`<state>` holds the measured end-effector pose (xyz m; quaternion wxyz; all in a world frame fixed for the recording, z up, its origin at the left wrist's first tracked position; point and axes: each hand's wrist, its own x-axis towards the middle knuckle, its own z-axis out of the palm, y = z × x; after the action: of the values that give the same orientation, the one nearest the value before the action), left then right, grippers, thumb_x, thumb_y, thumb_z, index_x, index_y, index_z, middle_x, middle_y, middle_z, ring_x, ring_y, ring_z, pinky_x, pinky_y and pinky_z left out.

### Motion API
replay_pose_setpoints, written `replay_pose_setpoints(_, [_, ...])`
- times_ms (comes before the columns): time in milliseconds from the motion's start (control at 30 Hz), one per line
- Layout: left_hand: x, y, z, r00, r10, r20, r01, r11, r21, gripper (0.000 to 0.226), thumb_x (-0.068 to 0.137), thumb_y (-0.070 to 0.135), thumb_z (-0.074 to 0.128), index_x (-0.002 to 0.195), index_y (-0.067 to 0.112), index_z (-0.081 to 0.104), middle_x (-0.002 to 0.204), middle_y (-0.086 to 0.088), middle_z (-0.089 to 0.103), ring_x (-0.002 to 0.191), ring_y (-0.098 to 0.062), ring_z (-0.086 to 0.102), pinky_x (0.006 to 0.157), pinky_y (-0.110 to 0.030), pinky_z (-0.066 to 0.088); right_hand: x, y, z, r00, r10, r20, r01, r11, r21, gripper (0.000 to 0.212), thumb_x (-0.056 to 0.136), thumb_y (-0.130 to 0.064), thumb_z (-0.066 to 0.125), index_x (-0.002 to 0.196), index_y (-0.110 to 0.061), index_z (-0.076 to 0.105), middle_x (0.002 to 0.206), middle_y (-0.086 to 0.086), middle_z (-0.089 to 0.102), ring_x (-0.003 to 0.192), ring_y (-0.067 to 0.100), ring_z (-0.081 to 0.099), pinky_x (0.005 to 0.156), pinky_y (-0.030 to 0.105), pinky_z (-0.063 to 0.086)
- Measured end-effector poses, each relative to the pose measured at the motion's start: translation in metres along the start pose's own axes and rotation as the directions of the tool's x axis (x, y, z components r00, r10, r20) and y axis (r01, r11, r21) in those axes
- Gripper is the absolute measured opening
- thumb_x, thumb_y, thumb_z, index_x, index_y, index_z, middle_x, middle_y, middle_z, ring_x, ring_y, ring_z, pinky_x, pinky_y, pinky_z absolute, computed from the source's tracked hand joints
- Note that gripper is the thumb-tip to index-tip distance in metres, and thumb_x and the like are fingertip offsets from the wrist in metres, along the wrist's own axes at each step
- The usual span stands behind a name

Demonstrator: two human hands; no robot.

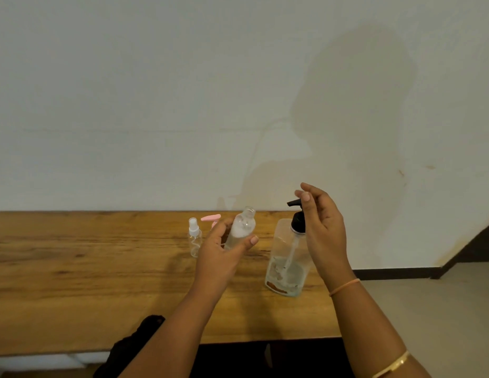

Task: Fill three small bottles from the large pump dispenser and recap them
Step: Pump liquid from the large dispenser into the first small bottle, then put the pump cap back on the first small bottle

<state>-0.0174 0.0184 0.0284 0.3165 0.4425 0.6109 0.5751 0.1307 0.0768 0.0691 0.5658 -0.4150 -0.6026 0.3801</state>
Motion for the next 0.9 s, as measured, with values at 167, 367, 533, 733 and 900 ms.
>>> replay_pose_setpoints(167, [0.01,-0.002,-0.02,0.995,-0.085,-0.047,0.09,0.988,0.127,0.038,0.075,0.025,0.077,0.104,0.036,0.055,0.109,0.008,0.064,0.103,-0.015,0.058,0.085,-0.038,0.052,-0.009,0.001,-0.001,0.956,-0.289,-0.051,0.266,0.926,-0.267,0.015,0.098,-0.038,0.046,0.111,-0.035,0.052,0.111,-0.028,0.049,0.118,0.002,0.048,0.093,0.006,0.035])
replay_pose_setpoints(367, [0.011,-0.008,-0.043,0.974,-0.216,-0.072,0.225,0.959,0.17,0.031,0.078,0.017,0.075,0.101,0.026,0.055,0.107,0.004,0.058,0.102,-0.017,0.054,0.082,-0.034,0.047,-0.028,0.008,0.023,0.744,-0.663,0.081,0.619,0.639,-0.457,0.027,0.096,-0.016,0.046,0.105,0.0,0.066,0.106,0.01,0.065,0.112,0.018,0.054,0.099,0.021,0.041])
replay_pose_setpoints(533, [0.011,-0.009,-0.041,0.966,-0.258,-0.004,0.251,0.937,0.244,0.027,0.079,0.018,0.075,0.096,0.026,0.056,0.1,0.008,0.059,0.095,-0.013,0.054,0.081,-0.033,0.046,-0.042,0.019,0.045,0.719,-0.654,0.234,0.69,0.633,-0.352,0.021,0.093,-0.009,0.05,0.107,-0.001,0.064,0.103,0.011,0.066,0.103,0.018,0.058,0.095,0.019,0.043])
replay_pose_setpoints(733, [0.016,-0.012,-0.051,0.953,-0.299,-0.045,0.299,0.912,0.28,0.031,0.08,0.016,0.073,0.104,0.022,0.054,0.103,0.004,0.059,0.094,-0.015,0.055,0.078,-0.031,0.044,-0.048,0.062,0.072,0.849,-0.181,0.497,0.445,0.752,-0.487,0.025,0.095,-0.015,0.046,0.114,-0.012,0.062,0.106,0.004,0.063,0.097,0.019,0.059,0.079,0.026,0.047])
replay_pose_setpoints(900, [0.019,-0.012,-0.053,0.939,-0.34,-0.047,0.34,0.902,0.266,0.033,0.082,0.013,0.07,0.111,0.018,0.054,0.107,0.002,0.058,0.097,-0.016,0.054,0.075,-0.028,0.042,-0.053,0.089,0.09,0.715,0.251,0.652,0.369,0.657,-0.657,0.043,0.099,-0.026,0.041,0.141,-0.026,0.039,0.14,0.009,0.042,0.123,0.027,0.043,0.099,0.037,0.04])
